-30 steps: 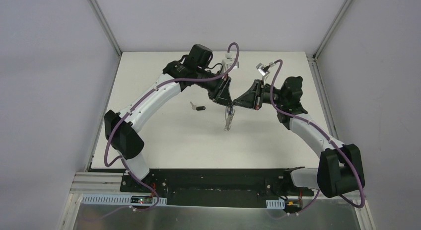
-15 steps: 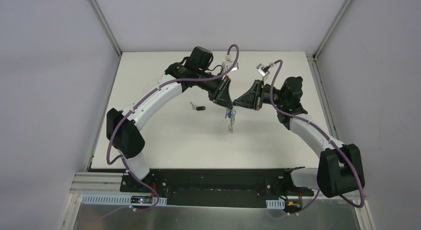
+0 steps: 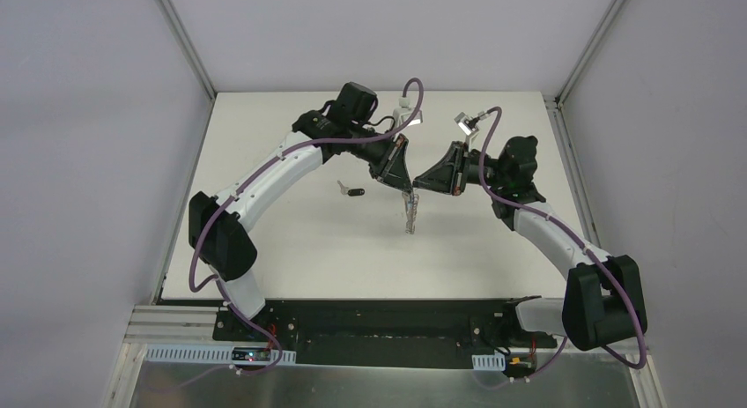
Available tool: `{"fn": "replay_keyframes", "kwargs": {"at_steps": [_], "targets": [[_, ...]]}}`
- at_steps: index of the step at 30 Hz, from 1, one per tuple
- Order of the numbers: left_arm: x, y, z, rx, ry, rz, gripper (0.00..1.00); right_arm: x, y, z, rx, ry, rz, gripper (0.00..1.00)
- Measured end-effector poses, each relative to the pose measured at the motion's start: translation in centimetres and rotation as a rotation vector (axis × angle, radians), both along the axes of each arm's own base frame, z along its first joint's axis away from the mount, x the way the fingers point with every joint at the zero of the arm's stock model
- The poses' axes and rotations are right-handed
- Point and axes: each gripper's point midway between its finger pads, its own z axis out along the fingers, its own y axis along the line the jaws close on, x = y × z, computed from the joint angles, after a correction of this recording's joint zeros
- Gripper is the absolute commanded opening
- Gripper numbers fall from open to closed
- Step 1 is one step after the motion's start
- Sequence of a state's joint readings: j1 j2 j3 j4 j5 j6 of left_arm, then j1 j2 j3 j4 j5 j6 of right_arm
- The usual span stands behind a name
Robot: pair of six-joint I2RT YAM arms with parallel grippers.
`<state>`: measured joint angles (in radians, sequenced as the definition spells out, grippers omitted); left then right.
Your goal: Put the keys on the keyring
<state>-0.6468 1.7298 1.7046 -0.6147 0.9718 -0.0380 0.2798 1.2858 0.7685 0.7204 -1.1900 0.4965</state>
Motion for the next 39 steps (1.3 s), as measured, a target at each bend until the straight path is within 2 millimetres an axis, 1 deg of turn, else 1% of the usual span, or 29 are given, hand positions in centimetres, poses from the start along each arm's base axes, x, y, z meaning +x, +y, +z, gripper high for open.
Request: {"fn": "replay_keyframes", "kwargs": {"at_steps": [2, 4, 9, 13, 17, 21, 31, 37, 39], "targets": [[-0.1, 0.2, -0.1, 0.012, -0.005, -0.004, 0.0, 0.0, 0.0, 0.0, -0.001, -0.003, 0.001, 0.19], [-0.4, 0.6, 0.0, 0.045, -0.009, -0.017, 0.0, 0.0, 0.0, 0.0, -0.001, -0.01, 0.003, 0.23], [-0.9, 0.8, 0.5, 0.135, -0.038, -0.073, 0.0, -0.2, 0.0, 0.1, 0.0, -0.014, 0.008, 0.3], [-2.2, 0.9, -0.5, 0.21, -0.023, -0.125, 0.0, -0.8, 0.3, 0.1, -0.001, -0.016, 0.037, 0.33], [-3.2, 1.0, -1.4, 0.261, 0.003, -0.152, 0.0, -1.6, 0.8, 0.1, -0.001, -0.019, 0.072, 0.3], [-3.3, 1.2, -1.5, 0.275, 0.011, -0.154, 0.0, -2.2, 1.0, 0.0, -0.003, -0.029, 0.101, 0.3], [-3.3, 1.4, -1.5, 0.29, 0.008, -0.146, 0.0, -2.7, 1.2, -0.7, -0.019, -0.038, 0.127, 0.28], [-3.3, 1.5, -1.6, 0.292, 0.009, -0.147, 0.0, -3.2, 1.5, -1.2, -0.033, -0.035, 0.148, 0.17], [-3.3, 1.5, -1.6, 0.292, 0.009, -0.147, 0.0, -3.3, 1.5, -1.4, -0.036, -0.035, 0.151, 0.08]]}}
